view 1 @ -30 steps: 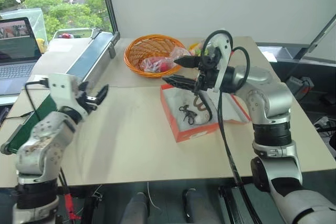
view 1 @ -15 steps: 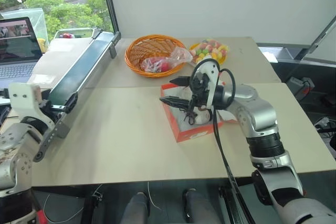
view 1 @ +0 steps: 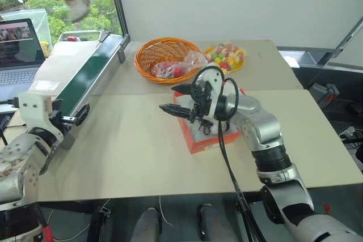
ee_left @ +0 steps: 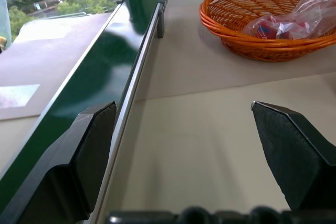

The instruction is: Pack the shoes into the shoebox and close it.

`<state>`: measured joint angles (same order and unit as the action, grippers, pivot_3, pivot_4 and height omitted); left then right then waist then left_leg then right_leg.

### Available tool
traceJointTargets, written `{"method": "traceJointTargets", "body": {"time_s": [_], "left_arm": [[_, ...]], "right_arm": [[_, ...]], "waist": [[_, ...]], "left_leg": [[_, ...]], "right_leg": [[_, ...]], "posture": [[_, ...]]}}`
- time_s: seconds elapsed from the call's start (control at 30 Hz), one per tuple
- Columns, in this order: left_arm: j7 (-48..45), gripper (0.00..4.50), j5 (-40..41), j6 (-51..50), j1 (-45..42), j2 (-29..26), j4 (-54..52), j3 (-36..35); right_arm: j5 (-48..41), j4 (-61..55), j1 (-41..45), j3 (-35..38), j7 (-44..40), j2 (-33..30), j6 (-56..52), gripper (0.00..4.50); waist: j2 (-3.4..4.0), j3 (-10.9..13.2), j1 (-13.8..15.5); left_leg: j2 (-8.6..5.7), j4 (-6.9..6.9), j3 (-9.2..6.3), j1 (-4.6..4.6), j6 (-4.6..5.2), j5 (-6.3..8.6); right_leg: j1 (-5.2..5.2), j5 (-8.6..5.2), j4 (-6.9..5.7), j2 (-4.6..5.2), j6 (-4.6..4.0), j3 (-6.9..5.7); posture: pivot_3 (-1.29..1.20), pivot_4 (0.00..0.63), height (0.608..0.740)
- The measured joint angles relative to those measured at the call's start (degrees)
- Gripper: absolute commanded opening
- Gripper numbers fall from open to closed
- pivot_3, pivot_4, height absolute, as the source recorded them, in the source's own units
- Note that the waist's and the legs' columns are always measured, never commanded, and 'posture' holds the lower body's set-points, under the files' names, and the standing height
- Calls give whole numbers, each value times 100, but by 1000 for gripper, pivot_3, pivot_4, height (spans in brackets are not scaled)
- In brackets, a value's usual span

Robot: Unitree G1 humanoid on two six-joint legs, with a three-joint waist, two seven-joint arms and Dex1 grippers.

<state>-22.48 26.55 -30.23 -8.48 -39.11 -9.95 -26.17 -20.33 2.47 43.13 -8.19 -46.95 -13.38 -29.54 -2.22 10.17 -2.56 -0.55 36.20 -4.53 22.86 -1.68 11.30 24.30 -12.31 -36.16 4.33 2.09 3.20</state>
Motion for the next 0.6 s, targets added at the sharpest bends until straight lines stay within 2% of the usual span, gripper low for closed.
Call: {"method": "traceJointTargets", "body": {"time_s": [0.2, 0.4, 0.6], "left_arm": [[54, 4386, -317, 69, -72, 2, 77, 120], [192, 4386, -407, 150, -103, 257, 151, 144], [446, 4386, -628, 130, -350, 512, 146, 518]], "right_arm": [[114, 13, -214, 10, 383, 104, 90, 4500], [112, 13, -251, 6, 558, 183, 88, 4500], [182, 13, -252, -36, 781, 390, 138, 4500]], "waist": [[0, 0, -7], [0, 0, -6], [0, 0, 7]], "left_leg": [[1, -1, 0, 0, 0, 0], [2, -1, 0, -2, 0, 0], [2, 2, 0, -1, 0, 0]], "right_leg": [[2, 0, -1, 0, 0, 0], [1, 1, -3, -1, -1, 0], [1, 2, -5, -1, -2, -1]], "posture": [[0, 150, 740], [0, 150, 740], [0, 150, 740]]}}
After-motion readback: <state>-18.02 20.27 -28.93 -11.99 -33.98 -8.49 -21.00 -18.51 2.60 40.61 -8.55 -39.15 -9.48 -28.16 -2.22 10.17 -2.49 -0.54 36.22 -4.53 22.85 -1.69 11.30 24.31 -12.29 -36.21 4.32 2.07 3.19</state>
